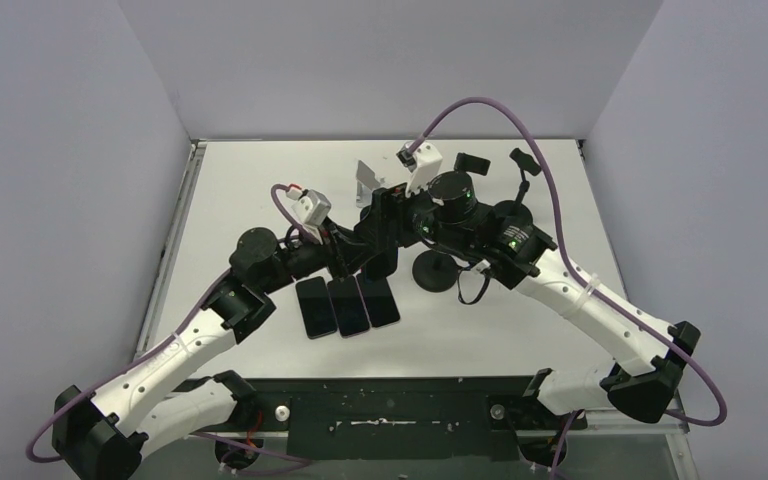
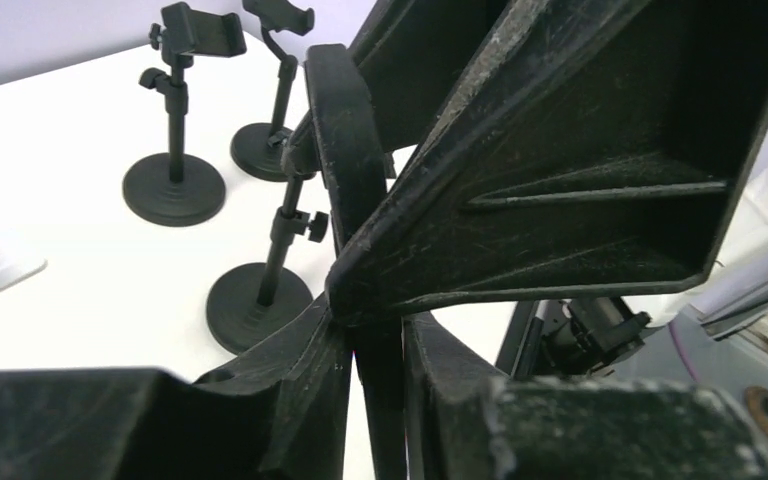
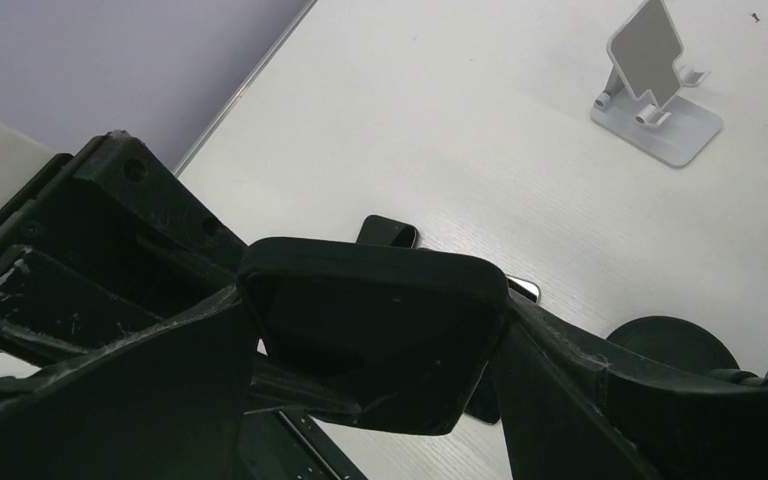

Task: Remove the phone from the phone stand

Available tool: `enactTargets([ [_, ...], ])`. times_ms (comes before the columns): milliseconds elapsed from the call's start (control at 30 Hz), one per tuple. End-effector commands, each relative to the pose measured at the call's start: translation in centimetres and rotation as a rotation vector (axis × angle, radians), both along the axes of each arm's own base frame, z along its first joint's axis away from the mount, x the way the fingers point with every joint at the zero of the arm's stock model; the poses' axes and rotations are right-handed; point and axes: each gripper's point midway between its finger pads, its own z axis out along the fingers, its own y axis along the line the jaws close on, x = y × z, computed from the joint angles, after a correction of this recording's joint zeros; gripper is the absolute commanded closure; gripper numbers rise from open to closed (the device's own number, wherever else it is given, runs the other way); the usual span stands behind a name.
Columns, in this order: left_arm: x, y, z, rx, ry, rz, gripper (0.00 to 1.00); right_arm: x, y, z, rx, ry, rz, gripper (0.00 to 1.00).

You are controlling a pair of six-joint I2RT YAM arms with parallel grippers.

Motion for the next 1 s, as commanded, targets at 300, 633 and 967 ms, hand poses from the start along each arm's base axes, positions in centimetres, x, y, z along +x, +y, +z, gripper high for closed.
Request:
enactTargets([
  [300,-0.1,-0.4,1.8,-0.017,-0.046,0.046,0.62,-0.6,0.2,5.2,0.167,-0.106,-0.025,1.0],
  [633,-0.4,-0.4,1.7,-0.013,-0.058,0.042,0.99,-0.7,0.5,5.0,0.163,-0.104,-0.021,1.0],
  [967,-1.0,0.7,2.3,-0.131,-0.036,0.075,1.0,-2.0,-0.1,5.9,0.201,-0.172,0.039,0.22],
])
